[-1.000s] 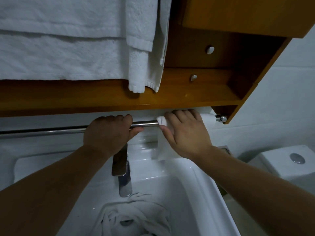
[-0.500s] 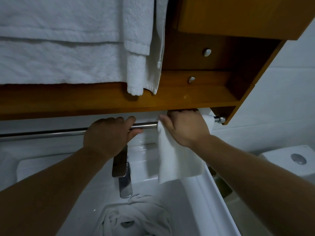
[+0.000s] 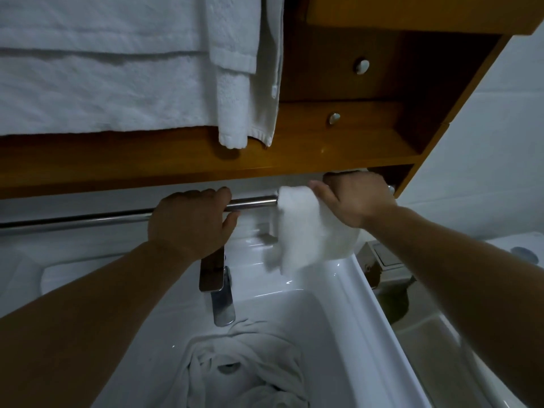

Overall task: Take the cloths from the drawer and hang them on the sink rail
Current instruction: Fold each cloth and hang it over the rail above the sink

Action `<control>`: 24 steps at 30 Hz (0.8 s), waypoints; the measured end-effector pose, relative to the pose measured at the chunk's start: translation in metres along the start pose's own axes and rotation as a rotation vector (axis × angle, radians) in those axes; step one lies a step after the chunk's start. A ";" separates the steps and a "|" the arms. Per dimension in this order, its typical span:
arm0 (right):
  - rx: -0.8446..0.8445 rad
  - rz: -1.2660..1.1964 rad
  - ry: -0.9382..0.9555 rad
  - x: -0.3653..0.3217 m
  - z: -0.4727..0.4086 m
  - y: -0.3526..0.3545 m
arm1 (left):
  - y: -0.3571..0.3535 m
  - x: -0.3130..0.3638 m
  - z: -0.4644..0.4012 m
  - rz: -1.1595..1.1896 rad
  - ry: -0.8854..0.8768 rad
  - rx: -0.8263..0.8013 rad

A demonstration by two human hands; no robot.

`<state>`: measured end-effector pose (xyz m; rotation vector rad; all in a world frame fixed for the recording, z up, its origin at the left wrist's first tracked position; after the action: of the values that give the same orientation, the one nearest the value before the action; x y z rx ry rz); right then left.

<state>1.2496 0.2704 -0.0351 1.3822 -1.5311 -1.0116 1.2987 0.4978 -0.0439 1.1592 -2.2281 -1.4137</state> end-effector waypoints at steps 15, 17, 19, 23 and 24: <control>0.210 0.070 0.171 -0.062 0.015 0.024 | 0.003 0.004 -0.001 0.001 0.004 0.022; 0.139 0.041 0.183 -0.081 0.009 0.012 | 0.003 0.004 -0.002 -0.015 0.002 0.019; 0.095 0.039 0.144 -0.089 0.000 0.005 | 0.004 0.003 -0.003 -0.026 0.009 0.013; -0.029 -0.023 0.098 -0.089 -0.021 -0.004 | 0.000 0.004 -0.002 -0.046 -0.013 0.000; -0.107 -0.073 0.093 -0.088 -0.027 -0.009 | 0.000 0.005 -0.002 -0.047 -0.019 0.001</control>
<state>1.2831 0.3564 -0.0398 1.3982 -1.3478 -1.0438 1.2967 0.4928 -0.0441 1.2109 -2.2278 -1.4476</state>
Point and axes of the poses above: each hand's wrist, its own z-axis away from the middle knuckle, its own y-axis out of the back of the hand, x = y × z, the point moved 10 cm from there along -z, towards the middle knuckle, and after that the axes turned 1 degree about x, right-handed, at the moved point
